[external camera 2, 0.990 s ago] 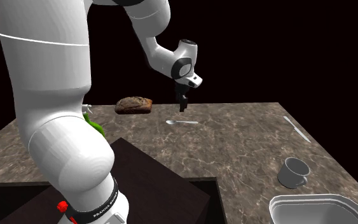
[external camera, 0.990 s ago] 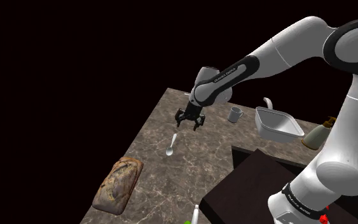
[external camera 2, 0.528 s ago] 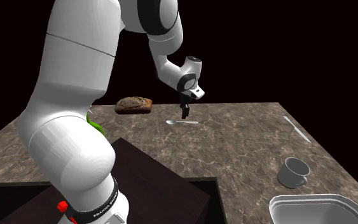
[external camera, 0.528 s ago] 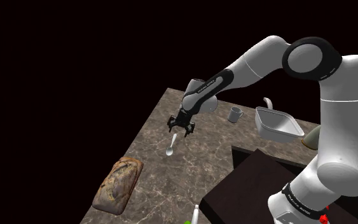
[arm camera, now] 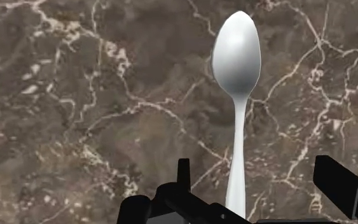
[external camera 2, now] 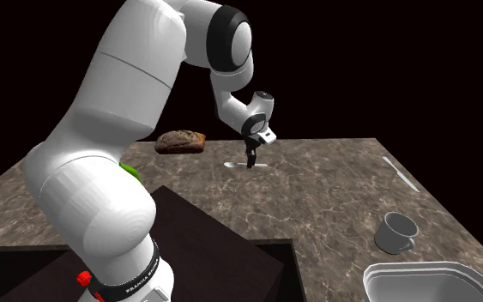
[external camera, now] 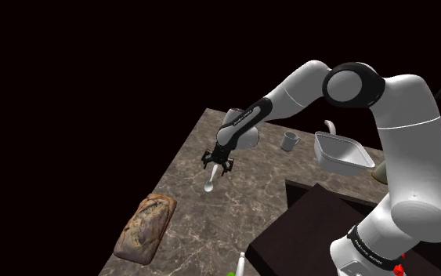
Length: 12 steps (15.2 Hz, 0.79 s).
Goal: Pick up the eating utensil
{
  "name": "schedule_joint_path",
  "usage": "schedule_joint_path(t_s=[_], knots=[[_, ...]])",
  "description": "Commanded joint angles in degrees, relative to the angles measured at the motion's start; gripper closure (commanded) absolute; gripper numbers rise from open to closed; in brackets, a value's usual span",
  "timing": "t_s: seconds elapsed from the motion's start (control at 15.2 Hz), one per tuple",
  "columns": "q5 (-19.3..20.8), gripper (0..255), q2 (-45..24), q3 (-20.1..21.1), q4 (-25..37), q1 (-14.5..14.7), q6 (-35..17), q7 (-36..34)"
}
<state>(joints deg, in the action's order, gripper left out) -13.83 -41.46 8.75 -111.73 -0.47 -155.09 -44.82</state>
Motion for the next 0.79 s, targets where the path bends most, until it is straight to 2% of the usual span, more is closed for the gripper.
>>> schedule_joint_path(t_s=[0.0,0.2,0.26,0.73], knots=[[0.0,0,-1.4,0.0,0.6,-0.1,-0.9,0.3],[0.0,0,-2.6,0.1,1.1,-0.1,-1.5,0.5],[-0.1,255,-2.6,0.1,1.0,-0.1,-1.5,0.5],[0.0,255,-2.4,0.0,0.9,-0.2,-1.4,0.5]])
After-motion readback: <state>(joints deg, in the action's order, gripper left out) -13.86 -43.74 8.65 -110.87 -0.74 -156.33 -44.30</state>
